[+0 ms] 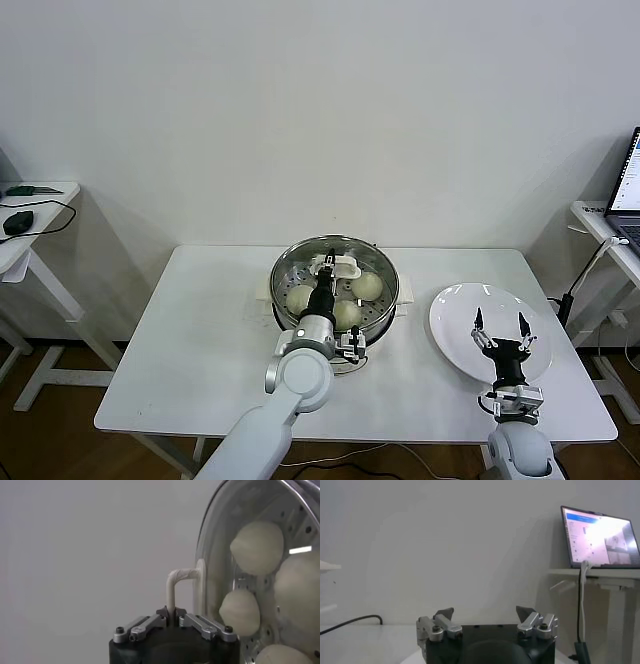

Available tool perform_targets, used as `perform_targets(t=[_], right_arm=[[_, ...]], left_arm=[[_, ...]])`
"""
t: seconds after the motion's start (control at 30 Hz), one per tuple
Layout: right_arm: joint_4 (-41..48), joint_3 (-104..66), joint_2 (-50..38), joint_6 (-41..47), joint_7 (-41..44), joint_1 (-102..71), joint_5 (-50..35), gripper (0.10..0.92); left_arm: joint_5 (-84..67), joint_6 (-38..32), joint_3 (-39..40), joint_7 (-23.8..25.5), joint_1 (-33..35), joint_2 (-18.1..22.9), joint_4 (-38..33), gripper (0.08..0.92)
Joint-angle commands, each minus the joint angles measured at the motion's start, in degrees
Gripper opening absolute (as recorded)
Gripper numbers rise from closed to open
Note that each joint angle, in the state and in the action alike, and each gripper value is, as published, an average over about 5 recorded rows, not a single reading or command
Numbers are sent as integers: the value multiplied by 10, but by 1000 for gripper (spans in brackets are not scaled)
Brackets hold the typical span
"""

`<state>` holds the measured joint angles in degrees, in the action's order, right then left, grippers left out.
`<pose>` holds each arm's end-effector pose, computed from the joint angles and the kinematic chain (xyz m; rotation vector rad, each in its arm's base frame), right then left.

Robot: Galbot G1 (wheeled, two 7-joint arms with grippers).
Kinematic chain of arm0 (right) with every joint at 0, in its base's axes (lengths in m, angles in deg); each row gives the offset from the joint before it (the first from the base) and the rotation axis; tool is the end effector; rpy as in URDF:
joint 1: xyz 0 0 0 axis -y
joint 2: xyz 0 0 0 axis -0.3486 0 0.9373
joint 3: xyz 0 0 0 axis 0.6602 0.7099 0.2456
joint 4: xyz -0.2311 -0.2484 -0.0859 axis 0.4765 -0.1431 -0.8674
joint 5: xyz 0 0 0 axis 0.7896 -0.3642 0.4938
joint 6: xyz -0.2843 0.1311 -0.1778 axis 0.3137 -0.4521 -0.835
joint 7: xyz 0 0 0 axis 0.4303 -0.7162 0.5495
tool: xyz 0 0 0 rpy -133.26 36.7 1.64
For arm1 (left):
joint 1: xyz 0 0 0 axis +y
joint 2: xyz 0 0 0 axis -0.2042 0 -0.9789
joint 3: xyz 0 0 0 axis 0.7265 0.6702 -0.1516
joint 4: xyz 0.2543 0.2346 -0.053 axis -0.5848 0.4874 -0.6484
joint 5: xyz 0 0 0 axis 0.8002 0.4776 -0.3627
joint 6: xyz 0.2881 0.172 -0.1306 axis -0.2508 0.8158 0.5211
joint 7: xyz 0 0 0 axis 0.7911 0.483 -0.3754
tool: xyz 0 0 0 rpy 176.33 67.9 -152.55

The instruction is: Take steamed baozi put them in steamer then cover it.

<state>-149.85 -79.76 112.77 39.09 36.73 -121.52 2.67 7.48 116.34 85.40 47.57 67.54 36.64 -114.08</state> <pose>0.2797 -0.1576 -0.4269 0.3620 3.0417 -0.1315 0.3425 -0.1824 -0.2653 0.2005 2.1379 2.1407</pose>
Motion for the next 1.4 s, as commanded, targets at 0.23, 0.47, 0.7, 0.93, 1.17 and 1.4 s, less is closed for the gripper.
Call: perform_targets(t=[0.23, 0.47, 0.7, 0.93, 1.17, 1.4], right_arm=[[5, 1, 2, -2, -1, 2, 0, 823], [5, 1, 1, -1, -1, 4, 1, 823], [7, 3, 1, -1, 0, 5, 2, 823], [6, 4, 1, -1, 0, 6, 2, 823], [1, 6, -2, 1, 0, 4, 2, 823], [-12, 10, -5, 12, -4, 7, 4, 823]], left_arm=[[16, -4, -3, 4, -1, 7, 14, 191], [27, -6, -6, 6, 1, 9, 19, 191], [36, -10, -12, 9, 12, 8, 13, 191], [39, -2, -15, 1, 16, 9, 6, 283], [35, 2, -11, -5, 28, -4, -26, 481], [8, 10, 1, -6, 50, -34, -88, 614]])
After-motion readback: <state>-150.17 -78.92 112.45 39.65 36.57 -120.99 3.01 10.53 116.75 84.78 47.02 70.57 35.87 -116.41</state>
